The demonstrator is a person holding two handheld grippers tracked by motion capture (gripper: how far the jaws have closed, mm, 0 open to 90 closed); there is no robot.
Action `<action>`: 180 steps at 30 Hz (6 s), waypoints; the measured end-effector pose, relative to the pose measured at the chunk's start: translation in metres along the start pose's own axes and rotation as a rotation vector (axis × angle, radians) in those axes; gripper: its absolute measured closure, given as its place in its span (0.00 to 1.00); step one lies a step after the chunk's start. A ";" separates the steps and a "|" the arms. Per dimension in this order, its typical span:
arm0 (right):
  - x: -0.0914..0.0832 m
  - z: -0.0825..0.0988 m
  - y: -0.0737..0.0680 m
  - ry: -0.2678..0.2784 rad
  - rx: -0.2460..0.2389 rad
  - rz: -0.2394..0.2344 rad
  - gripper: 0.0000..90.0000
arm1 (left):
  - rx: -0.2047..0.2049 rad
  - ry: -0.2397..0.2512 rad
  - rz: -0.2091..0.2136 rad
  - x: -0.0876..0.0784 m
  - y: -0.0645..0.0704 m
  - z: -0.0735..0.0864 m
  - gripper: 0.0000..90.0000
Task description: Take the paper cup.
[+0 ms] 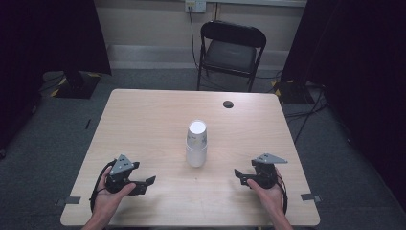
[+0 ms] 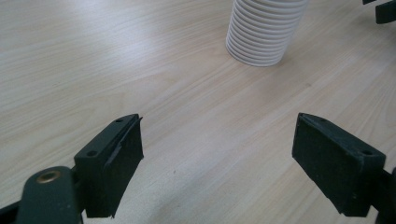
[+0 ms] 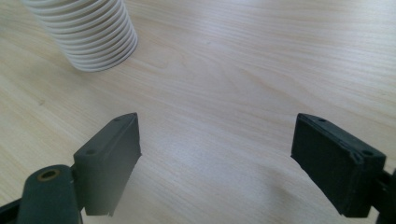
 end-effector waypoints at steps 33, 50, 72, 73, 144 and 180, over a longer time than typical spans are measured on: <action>0.002 -0.048 -0.068 0.033 -0.157 -0.239 0.30 | 0.050 0.017 0.021 0.000 0.013 0.000 0.21; 0.009 -0.092 -0.080 0.097 -0.207 -0.270 0.27 | 0.008 0.002 0.014 0.001 0.006 0.000 0.18; 0.038 -0.136 -0.096 0.151 -0.249 -0.295 0.15 | 0.034 -0.010 0.001 0.005 0.006 -0.001 0.18; 0.040 -0.137 -0.097 0.154 -0.248 -0.302 0.15 | 0.033 -0.003 0.001 0.004 0.006 -0.002 0.18; 0.060 -0.172 -0.107 0.231 -0.281 -0.320 0.35 | 0.077 -0.047 0.004 0.009 0.009 0.004 0.19; 0.037 -0.205 -0.113 0.290 -0.278 -0.312 0.37 | 0.077 -0.056 0.022 0.010 0.014 0.005 0.19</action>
Point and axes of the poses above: each handheld gripper's, and its own axes: x roughly forward along the jaws, z roughly out of its underside, y roughly to its right, the point moved 8 cm from there along x, roughly forward along the jaws, and after that the axes turned 7 degrees about -z, right-handed, at the moved point
